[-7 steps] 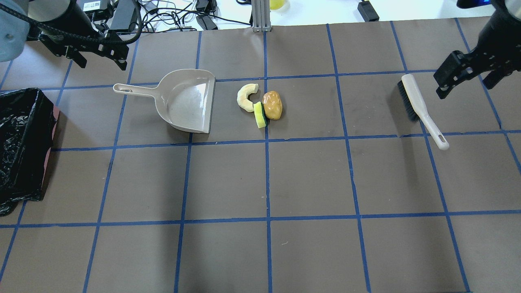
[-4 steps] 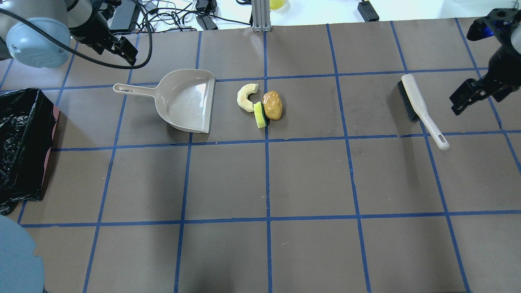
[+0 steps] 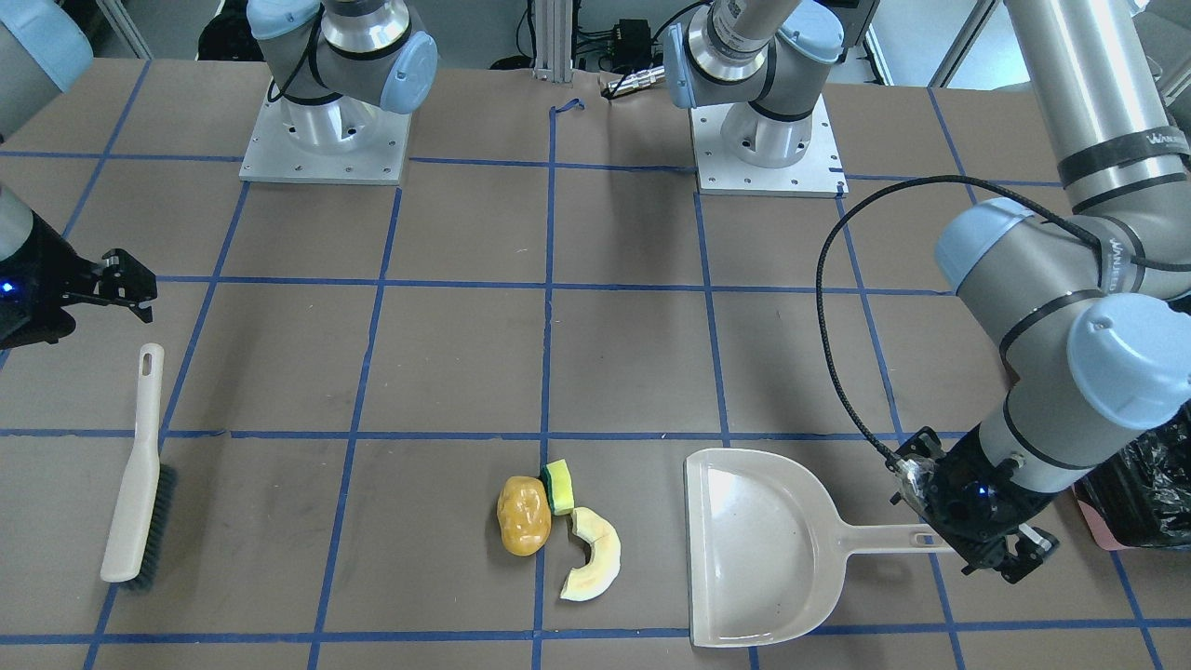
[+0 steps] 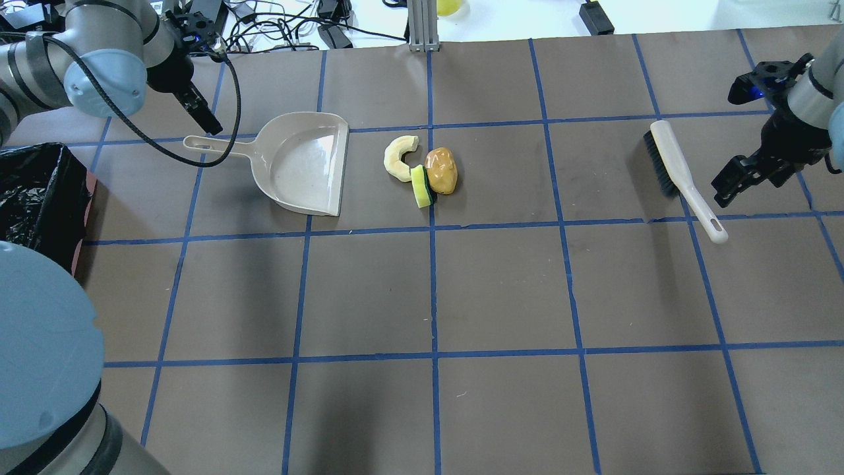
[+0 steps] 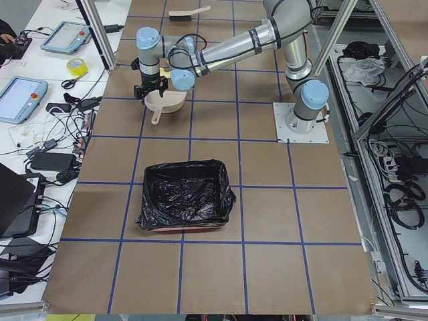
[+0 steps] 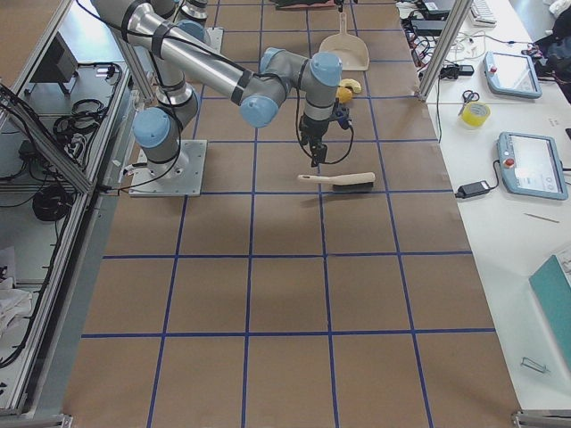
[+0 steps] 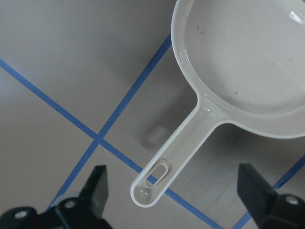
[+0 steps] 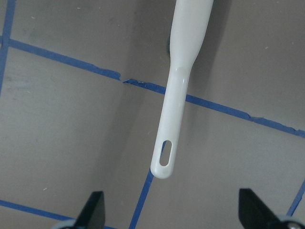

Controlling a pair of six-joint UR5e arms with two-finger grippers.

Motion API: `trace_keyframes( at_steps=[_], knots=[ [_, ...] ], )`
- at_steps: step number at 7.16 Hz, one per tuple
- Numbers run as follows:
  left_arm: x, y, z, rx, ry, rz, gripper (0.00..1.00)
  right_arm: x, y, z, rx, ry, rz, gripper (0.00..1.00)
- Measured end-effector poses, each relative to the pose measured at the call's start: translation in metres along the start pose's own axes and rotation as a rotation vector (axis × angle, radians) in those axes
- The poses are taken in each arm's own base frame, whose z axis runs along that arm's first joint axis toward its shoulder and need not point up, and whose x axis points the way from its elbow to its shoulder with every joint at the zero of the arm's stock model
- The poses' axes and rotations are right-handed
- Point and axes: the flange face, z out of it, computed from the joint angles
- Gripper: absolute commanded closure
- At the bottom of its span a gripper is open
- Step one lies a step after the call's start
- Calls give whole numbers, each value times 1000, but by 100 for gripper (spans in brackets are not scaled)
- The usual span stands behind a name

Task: Sweep and dump trash into bin
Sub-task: 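Close the left gripper on the dustpan handle while the right gripper grasps the brush handle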

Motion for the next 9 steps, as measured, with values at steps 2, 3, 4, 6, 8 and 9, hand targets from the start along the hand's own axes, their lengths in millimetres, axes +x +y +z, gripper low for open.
trace_keyframes(
  at_steps=[2, 3, 4, 6, 8, 9],
  knots=[
    [-17, 9, 30, -10, 23, 145, 4, 12, -14, 32, -17, -13, -5, 0],
    [-20, 9, 42, -11, 26, 194, 0, 17, -20, 48, -23, -19, -5, 0],
    [-18, 8, 55, -13, 51, 217, 0, 21, -26, 62, -31, -25, -3, 0],
    [-10, 8, 67, -26, 129, 237, 3, 23, -30, 81, -48, -40, 6, 0],
    [-9, 9, 68, -25, 148, 251, 26, 24, -34, 97, -68, -58, 25, 1],
    [-8, 9, 69, -26, 151, 261, 35, 25, -35, 103, -76, -65, 28, 4]
  ],
)
